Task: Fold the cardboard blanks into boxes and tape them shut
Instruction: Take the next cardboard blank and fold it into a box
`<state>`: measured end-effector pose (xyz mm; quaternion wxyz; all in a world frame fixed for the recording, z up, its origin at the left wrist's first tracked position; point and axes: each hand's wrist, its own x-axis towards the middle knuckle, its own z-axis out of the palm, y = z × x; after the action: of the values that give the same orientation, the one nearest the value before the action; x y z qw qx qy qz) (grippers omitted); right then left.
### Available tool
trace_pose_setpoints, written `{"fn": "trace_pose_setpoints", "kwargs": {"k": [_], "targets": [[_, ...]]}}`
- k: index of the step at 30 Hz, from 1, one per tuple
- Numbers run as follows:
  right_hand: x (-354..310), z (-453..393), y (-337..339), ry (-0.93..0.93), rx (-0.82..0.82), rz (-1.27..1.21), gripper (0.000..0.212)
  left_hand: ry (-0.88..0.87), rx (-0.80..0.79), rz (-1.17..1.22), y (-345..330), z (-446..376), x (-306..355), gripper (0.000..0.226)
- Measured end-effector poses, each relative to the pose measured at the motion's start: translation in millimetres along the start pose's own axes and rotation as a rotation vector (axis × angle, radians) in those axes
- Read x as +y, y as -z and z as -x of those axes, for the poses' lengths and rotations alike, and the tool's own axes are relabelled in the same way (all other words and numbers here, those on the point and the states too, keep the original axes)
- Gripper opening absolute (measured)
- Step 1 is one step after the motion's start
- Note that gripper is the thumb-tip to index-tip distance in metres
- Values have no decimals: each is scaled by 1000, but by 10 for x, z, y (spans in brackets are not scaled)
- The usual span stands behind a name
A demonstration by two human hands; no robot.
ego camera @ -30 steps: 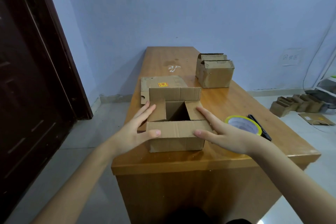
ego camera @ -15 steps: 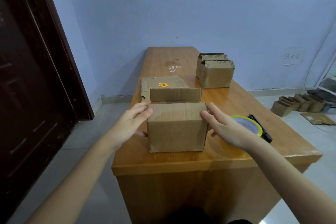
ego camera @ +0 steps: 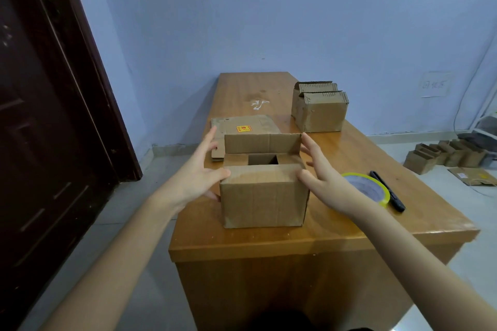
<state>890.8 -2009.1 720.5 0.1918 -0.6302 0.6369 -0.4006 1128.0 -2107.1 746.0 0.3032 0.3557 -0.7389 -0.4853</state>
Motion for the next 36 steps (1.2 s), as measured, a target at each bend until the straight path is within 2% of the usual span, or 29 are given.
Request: {"fn": "trace_pose_setpoints", "kwargs": {"k": [2, 4, 7, 9, 11, 13, 17, 20, 22, 24, 27, 31, 36], "targets": [[25, 18, -48, 14, 32, -73, 63, -47, -31, -52, -1, 15, -12, 92], [90, 46, -84, 86, 121, -44, 50, -110, -58, -123, -19, 40, -53, 85], [194, 103, -146, 149, 206, 46, 29, -195, -60, -281, -67, 70, -176, 51], [196, 130, -147, 141, 187, 31, 35, -237, -30, -367, -83, 73, -246, 36], [187, 138, -82, 144, 138, 29, 41, -240, -6, -387, -95, 60, -270, 34], [204, 142, 51, 135, 134, 133, 52, -240, -3, -400, -106, 42, -273, 34], [300, 259, 421, -102, 188, 448, 66, -240, -2, -387, -130, 18, -282, 34], [431, 420, 616, -286, 29, 633, 89, -229, 15, -392, -165, -4, -277, 37], [529, 517, 658, -330, -34, 685, 98, -225, 10, -402, -193, -20, -271, 37], [612, 578, 655, -330, -21, 717, 101, -220, 2, -432, -223, -36, -256, 38], [668, 586, 640, -316, 26, 681, 102, -225, -5, -491, -267, -57, -228, 39], [705, 545, 646, -318, 88, 502, 106, -220, -14, -539, -282, -65, -226, 41], [526, 477, 717, -257, 406, 31, 93, -213, -4, -563, -261, -76, -251, 53]]}}
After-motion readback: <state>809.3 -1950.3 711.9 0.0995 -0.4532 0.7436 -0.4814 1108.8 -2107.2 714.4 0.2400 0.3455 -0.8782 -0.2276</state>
